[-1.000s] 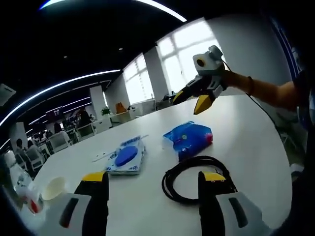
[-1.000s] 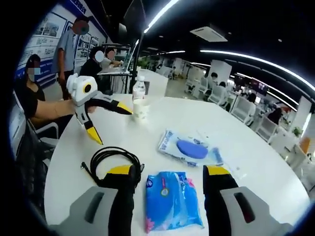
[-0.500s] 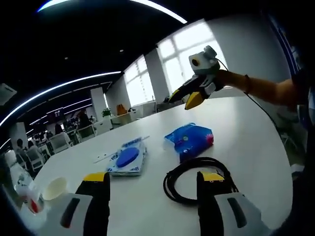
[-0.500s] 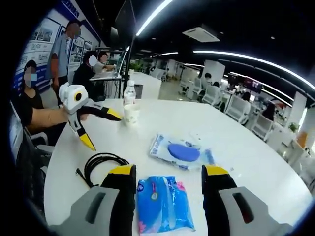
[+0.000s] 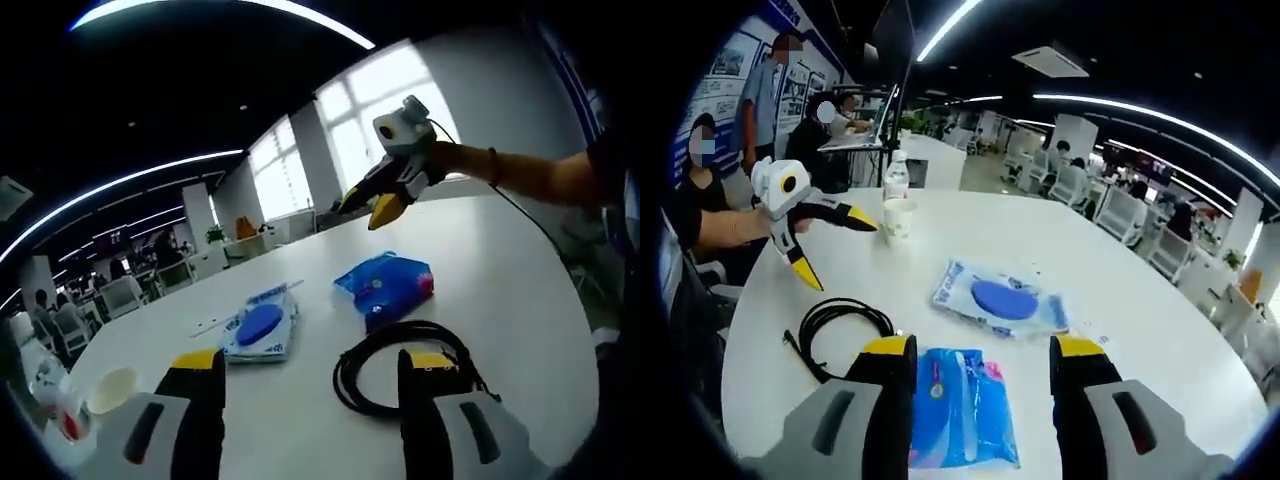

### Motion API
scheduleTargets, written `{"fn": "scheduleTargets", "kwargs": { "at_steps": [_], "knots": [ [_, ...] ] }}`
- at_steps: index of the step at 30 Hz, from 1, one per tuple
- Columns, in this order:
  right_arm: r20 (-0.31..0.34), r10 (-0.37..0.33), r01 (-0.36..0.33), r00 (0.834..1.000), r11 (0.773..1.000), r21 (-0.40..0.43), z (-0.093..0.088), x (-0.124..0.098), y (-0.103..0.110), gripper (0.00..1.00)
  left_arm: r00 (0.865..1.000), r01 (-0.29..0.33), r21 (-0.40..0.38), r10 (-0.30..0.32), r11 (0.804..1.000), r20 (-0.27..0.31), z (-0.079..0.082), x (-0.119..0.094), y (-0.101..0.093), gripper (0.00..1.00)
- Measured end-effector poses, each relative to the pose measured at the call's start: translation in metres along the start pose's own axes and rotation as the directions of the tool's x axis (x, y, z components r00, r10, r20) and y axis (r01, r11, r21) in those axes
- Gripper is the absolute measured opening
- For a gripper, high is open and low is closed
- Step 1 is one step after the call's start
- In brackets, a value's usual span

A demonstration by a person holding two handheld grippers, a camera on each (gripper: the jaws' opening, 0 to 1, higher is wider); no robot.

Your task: Arrange the tabletop items into an orderly group along one side of the table until the central work area is clear of visible clutter.

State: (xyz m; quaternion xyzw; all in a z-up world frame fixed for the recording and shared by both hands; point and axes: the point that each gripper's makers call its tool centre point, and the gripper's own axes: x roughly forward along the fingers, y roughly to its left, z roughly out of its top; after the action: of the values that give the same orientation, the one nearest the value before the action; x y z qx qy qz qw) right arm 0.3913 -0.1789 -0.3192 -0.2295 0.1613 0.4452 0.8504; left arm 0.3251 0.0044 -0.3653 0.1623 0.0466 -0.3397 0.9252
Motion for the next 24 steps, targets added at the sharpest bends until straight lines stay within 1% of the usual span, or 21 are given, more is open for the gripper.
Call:
{"fn": "scheduleTargets", "kwargs": {
  "at_steps": [3, 8, 9, 13, 16, 18, 21, 24],
  "knots": [
    [-0.004, 0.005, -0.005, 1.000, 1.000, -0.004, -0.001, 0.002, 0.000, 0.51, 1.000, -0.006, 0.003, 0.006, 1.000, 0.003, 0.000, -0.001, 0.003, 0.68],
    [-0.040, 0.005, -0.006, 0.999, 1.000, -0.027, -0.005, 0.008, -0.002, 0.48, 1.000, -0.006, -0.002, 0.006, 1.000, -0.004, -0.003, -0.001, 0.004, 0.67],
    [-0.052, 0.002, -0.004, 0.999, 0.999, -0.037, -0.006, 0.009, -0.003, 0.48, 1.000, -0.006, -0.004, 0.006, 1.000, -0.006, -0.004, -0.001, 0.004, 0.67],
    [-0.058, 0.002, -0.004, 0.998, 0.999, -0.036, -0.004, 0.010, -0.005, 0.49, 1.000, 0.002, -0.003, -0.002, 1.000, -0.010, -0.005, -0.001, 0.004, 0.64],
    [-0.058, 0.001, -0.002, 0.998, 1.000, -0.029, -0.002, 0.010, -0.007, 0.49, 1.000, 0.002, -0.004, -0.002, 1.000, -0.009, -0.005, -0.001, 0.004, 0.64],
    [-0.065, 0.013, -0.015, 0.998, 0.999, -0.042, -0.003, 0.011, -0.005, 0.49, 1.000, -0.001, -0.001, 0.001, 1.000, -0.012, -0.006, 0.000, 0.005, 0.64],
    [-0.096, 0.008, -0.015, 0.995, 0.997, -0.075, -0.006, 0.011, -0.007, 0.50, 1.000, -0.004, 0.002, 0.004, 1.000, -0.015, -0.006, 0.000, 0.006, 0.64],
    [-0.101, 0.003, -0.011, 0.995, 0.997, -0.074, -0.006, 0.011, -0.012, 0.50, 1.000, -0.010, -0.001, 0.010, 1.000, -0.023, -0.010, 0.001, 0.008, 0.64]
  ]
}}
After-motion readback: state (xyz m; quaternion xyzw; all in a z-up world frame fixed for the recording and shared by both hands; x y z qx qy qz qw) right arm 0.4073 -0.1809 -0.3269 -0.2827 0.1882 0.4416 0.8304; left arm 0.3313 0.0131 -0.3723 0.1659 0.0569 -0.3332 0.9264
